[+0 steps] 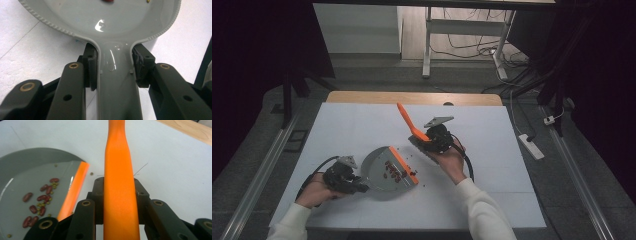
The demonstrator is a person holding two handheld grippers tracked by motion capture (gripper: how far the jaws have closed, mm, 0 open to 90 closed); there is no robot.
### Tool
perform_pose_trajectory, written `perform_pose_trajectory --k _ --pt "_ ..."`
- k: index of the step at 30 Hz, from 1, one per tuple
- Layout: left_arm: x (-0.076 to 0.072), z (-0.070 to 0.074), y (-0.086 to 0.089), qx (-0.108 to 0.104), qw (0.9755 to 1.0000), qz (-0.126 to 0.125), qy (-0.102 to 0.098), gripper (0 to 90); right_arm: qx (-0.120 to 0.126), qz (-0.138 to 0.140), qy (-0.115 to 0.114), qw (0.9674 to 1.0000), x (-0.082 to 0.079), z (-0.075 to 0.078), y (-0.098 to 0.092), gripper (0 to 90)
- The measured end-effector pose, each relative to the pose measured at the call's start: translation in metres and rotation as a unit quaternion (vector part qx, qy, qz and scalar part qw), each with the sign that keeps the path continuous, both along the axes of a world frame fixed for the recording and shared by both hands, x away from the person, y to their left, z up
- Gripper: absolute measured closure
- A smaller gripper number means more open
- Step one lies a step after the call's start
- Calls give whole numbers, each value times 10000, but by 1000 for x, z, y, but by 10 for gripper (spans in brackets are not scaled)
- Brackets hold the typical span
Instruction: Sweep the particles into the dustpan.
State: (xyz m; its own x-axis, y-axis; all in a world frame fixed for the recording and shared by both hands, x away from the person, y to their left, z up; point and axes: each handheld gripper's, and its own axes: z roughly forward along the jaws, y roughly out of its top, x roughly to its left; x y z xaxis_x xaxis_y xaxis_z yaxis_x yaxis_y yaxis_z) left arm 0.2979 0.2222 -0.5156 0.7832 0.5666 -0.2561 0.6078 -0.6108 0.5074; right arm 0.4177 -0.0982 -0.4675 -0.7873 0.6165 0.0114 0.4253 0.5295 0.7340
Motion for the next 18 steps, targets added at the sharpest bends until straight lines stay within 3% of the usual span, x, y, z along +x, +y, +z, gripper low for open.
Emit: perform_pose_trajectory --k 6,14,18 --pt "0 0 0 -9 10000 2 1 619 -120 -9 23 9999 7 -8 5 696" --pt "1 -1 0 -29 10000 -14 18 618 -484 188 26 9986 14 -27 34 697" --pt "1 -1 0 -24 10000 -3 5 619 -456 236 30 9987 14 -28 41 697"
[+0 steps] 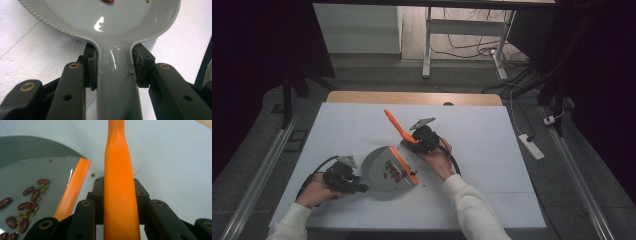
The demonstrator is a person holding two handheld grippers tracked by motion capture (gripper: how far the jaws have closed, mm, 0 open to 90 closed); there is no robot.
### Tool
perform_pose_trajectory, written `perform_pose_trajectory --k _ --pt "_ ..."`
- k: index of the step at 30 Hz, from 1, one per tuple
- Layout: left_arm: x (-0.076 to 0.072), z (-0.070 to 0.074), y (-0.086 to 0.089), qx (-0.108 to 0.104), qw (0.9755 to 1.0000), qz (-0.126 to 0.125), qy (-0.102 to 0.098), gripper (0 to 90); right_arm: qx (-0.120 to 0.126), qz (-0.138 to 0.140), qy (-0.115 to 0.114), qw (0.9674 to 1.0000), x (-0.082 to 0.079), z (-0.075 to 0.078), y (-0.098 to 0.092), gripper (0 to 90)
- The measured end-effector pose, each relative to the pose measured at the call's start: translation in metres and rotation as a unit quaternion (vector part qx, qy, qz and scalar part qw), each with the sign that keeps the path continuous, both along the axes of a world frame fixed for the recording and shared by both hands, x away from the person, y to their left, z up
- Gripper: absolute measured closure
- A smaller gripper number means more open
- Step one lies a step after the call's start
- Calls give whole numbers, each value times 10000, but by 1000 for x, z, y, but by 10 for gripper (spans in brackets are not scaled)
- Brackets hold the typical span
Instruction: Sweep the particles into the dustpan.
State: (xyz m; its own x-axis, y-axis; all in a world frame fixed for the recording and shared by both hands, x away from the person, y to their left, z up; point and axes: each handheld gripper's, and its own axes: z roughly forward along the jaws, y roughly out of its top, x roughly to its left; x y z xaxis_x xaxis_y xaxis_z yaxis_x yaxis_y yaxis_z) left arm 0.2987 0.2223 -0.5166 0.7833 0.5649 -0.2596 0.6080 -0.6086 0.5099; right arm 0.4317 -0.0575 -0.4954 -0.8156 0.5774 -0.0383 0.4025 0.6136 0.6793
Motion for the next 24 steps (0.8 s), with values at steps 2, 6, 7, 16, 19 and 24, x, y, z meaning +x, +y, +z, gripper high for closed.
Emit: perform_pose_trajectory --k 2,6,7,16,19,24 --pt "0 0 0 8 10000 -6 0 618 32 132 23 9999 -2 -1 5 696" --pt "0 0 0 13 10000 2 -2 619 4 233 -3 9997 -8 -2 11 695" --pt "0 0 -1 14 10000 4 -2 619 -38 291 -28 9996 -9 -2 11 695" --pt "0 0 0 10 10000 -4 1 619 264 810 377 9956 -25 2 13 697" --pt "0 -1 0 3 10000 -4 7 619 352 880 352 9949 -33 14 8 697" --pt "-1 -1 0 11 10000 -9 -2 619 488 550 43 9973 -41 34 -12 696"
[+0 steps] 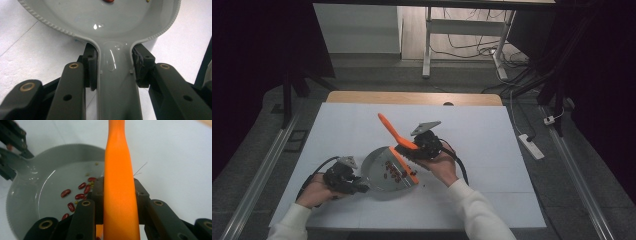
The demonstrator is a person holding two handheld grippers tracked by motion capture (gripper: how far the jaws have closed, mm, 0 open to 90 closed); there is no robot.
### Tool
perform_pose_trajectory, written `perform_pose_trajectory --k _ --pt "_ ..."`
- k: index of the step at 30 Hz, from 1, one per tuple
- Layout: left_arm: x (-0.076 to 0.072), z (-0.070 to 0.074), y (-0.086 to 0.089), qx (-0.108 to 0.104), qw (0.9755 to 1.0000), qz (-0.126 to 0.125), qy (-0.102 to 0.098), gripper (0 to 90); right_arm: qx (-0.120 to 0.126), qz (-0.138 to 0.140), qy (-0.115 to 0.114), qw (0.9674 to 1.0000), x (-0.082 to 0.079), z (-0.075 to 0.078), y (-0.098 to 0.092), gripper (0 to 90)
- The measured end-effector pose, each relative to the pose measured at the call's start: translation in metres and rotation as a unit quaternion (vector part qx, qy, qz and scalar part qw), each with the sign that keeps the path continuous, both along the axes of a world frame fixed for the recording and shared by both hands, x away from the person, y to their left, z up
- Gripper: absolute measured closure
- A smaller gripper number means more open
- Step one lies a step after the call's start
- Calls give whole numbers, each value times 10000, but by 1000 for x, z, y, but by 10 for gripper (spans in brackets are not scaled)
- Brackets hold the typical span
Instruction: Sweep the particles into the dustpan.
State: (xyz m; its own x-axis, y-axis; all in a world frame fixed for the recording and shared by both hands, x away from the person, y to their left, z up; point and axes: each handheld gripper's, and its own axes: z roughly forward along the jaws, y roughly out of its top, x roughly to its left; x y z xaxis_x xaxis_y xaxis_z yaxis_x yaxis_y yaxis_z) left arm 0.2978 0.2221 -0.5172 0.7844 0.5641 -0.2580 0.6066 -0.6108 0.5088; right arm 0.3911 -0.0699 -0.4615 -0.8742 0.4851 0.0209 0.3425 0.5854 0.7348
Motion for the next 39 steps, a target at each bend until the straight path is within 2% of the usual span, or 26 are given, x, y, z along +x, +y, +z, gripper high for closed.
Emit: perform_pose_trajectory --k 1,2,7,10,11,12,14,17,19,22,23,25,26,28,29,31,33,35,39 --pt "0 0 0 -1 10000 -5 -1 619 0 0 0 10000 0 0 0 696" --pt "-1 0 0 -10 10000 -2 6 619 62 -125 -100 9999 -3 5 -10 696" --pt "-2 0 0 -8 10000 -2 -17 619 -15 -277 -221 9994 -12 11 -28 696" --pt "-2 -1 0 -7 10000 -20 -30 619 132 -379 -272 9988 -17 6 -45 696" --pt "-2 -1 0 -14 10000 -29 -32 619 132 -379 -272 9988 -17 6 -45 696" --pt "-2 0 1 0 10000 -35 -42 619 -34 -469 -282 9985 -13 2 -50 696" --pt "-3 0 1 -3 10000 -49 -39 619 -174 -604 -315 9975 -9 -3 -53 696" --pt "-6 1 2 16 9999 -109 -47 619 -210 -690 -279 9970 -3 -8 -54 696" --pt "-7 1 2 28 9999 -143 -52 619 -319 -774 -287 9961 4 -13 -54 696" --pt "-7 2 3 33 9999 -149 -47 619 -332 -861 -280 9953 14 -16 -50 696" --pt "-7 1 3 36 9999 -145 -49 619 -369 -804 -299 9956 24 -19 -42 696" --pt "-7 2 3 34 9999 -158 -42 619 -410 -801 -305 9955 28 -19 -39 696" --pt "-7 2 3 36 9999 -160 -41 619 -508 -812 -304 9949 42 -21 -28 697" --pt "-7 2 3 37 9998 -166 -42 619 -534 -805 -289 9949 53 -22 -21 697" --pt "-7 2 3 33 9998 -166 -36 619 -534 -805 -289 9949 53 -22 -21 697" --pt "-7 1 3 24 9998 -171 -31 619 -673 -747 -218 9947 63 -24 -13 697" --pt "-6 1 3 20 9998 -178 -30 619 -768 -644 -213 9947 66 -27 -8 697" --pt "-6 1 4 6 9998 -180 -23 619 -731 -558 -140 9957 64 -29 -7 697" --pt "-6 1 3 10 9998 -176 -14 619 -722 -477 -41 9962 53 -30 -4 697"
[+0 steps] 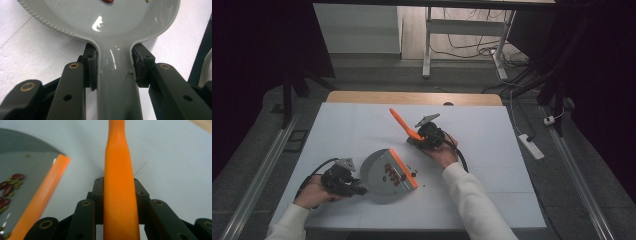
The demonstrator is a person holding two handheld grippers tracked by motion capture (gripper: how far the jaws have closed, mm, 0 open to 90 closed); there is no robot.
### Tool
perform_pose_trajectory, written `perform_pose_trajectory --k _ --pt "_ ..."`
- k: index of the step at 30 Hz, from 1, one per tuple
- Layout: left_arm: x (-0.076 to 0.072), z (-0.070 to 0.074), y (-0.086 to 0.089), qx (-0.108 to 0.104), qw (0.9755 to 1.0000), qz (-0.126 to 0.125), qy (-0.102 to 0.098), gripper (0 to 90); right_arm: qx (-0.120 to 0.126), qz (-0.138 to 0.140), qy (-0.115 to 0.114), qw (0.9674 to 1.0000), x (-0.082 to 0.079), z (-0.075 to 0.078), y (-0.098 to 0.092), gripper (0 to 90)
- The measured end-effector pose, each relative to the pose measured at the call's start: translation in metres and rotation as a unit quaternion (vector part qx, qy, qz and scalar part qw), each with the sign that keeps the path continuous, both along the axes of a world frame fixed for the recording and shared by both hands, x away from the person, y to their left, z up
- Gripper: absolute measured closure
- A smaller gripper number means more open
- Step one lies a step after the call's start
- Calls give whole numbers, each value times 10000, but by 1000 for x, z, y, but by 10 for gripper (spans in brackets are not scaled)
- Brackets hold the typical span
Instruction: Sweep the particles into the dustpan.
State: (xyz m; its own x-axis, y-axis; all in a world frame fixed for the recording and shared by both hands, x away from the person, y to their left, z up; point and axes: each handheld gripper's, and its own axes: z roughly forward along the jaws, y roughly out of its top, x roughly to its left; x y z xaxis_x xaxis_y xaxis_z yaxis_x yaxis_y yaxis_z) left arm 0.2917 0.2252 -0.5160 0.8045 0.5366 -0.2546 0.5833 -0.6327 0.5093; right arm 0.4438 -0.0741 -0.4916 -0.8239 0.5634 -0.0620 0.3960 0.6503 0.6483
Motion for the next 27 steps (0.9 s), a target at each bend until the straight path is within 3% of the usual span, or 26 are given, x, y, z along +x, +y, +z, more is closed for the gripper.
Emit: perform_pose_trajectory --k 6,8,13,16,17,19,21,23,24,25,27 --pt "0 0 -2 16 10000 -1 -8 619 198 301 179 9992 -23 -1 1 696" --pt "0 0 -2 9 10000 0 -5 619 149 407 109 9990 -33 -2 5 696" --pt "-1 0 -2 16 10000 -1 -6 619 246 553 222 9979 -49 -3 14 696" --pt "-1 0 -2 27 10000 -16 0 618 179 581 137 9981 -59 -2 20 696" --pt "-1 0 -2 26 10000 -19 3 619 277 623 128 9976 -63 0 23 697" --pt "-1 0 -2 24 10000 -13 -2 619 559 736 351 9951 -65 2 26 697" --pt "0 -1 -2 26 10000 -17 -13 619 562 802 354 9946 -67 3 29 697" --pt "-1 -1 -2 21 10000 -15 -8 619 728 999 354 9917 -72 8 32 697" --pt "-1 -1 -2 17 10000 -15 -10 619 728 999 354 9917 -72 8 32 697" --pt "-1 -1 -2 18 10000 -18 -12 619 904 860 291 9918 -70 15 26 697" --pt "-1 -1 -2 21 10000 -25 -9 619 917 640 126 9937 -68 21 18 697"
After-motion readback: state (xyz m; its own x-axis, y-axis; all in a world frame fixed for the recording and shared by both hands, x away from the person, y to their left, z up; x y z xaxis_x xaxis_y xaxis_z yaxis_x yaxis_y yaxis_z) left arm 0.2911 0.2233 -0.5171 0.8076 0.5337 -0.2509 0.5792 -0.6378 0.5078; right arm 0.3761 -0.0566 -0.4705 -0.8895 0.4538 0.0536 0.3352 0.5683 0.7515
